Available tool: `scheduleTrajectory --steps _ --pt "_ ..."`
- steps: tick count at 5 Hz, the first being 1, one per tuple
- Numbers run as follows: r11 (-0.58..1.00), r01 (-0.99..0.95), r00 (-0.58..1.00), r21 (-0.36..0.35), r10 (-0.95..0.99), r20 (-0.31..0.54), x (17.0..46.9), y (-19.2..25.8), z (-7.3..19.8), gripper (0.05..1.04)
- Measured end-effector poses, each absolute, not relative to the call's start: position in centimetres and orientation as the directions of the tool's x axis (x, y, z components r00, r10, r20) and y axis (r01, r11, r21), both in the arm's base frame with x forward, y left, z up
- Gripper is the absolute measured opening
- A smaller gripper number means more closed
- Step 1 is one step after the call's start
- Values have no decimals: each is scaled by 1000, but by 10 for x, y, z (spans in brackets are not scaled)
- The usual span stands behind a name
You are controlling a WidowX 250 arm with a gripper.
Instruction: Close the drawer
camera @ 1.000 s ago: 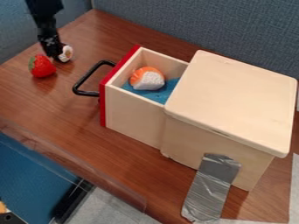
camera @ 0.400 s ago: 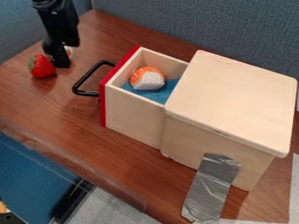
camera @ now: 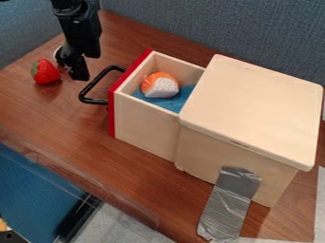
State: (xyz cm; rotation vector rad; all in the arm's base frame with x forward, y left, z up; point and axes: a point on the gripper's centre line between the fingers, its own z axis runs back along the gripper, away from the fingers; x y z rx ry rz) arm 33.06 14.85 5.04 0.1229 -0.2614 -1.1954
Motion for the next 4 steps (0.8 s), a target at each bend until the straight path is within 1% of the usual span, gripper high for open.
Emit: scheduleTrajectory --steps 1,2,3,4 --pt "347 909 334 232 -938 95 331 143 45 1000" --pt "334 916 331 223 -942 50 329 142 24 1000" --pt "328 921 327 209 -944 41 322 138 15 1000" --pt "335 926 328 177 -942 69 319 131 14 1000"
